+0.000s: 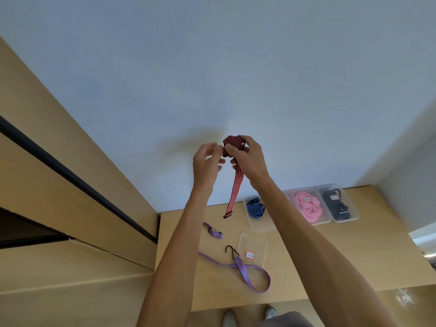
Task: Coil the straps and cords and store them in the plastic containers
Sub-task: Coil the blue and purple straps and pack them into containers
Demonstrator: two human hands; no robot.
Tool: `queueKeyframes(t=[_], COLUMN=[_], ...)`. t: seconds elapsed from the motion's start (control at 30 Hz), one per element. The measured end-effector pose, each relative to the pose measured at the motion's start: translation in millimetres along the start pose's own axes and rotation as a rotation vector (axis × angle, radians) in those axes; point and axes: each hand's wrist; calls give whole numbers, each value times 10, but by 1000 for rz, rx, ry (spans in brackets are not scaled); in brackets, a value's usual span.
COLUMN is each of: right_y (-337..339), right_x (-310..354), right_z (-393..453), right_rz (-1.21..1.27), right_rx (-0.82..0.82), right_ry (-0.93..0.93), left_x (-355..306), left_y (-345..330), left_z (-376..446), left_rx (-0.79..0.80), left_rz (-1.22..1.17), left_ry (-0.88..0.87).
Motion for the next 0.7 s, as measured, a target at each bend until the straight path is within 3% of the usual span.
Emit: queueKeyframes(t=[0.13, 0.3, 0.4, 0.5, 0.63, 0.7], right_y=[22, 43, 6, -16, -14, -8], right_x=[-40, -68, -61, -69, -135, -174], right_z=[-15, -21, -13, -21, -58, -66], right_rz=[-22, -19, 16, 45, 30, 49], right_rx=[72, 72, -18, -76, -60, -53], right_ry=[46, -95, -120, -27, 106, 126], left_x=[-41, -5, 7, -31, -78, -85], left_y=[88, 103, 45, -1, 63, 104], left_z=[29, 36, -13, -3, 111, 135], left_rx=[135, 71, 52, 7, 28, 125], left_rz=[-53, -22, -40, -197, 82, 34], left_ry=[167, 8, -16, 129, 296, 354])
Point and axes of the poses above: each hand's wrist, its own z-axis towards the middle knuckle, its own y-axis out of the back of the hand, x = y × z, and after that the axes turned 6 degrees about -y, right-handed
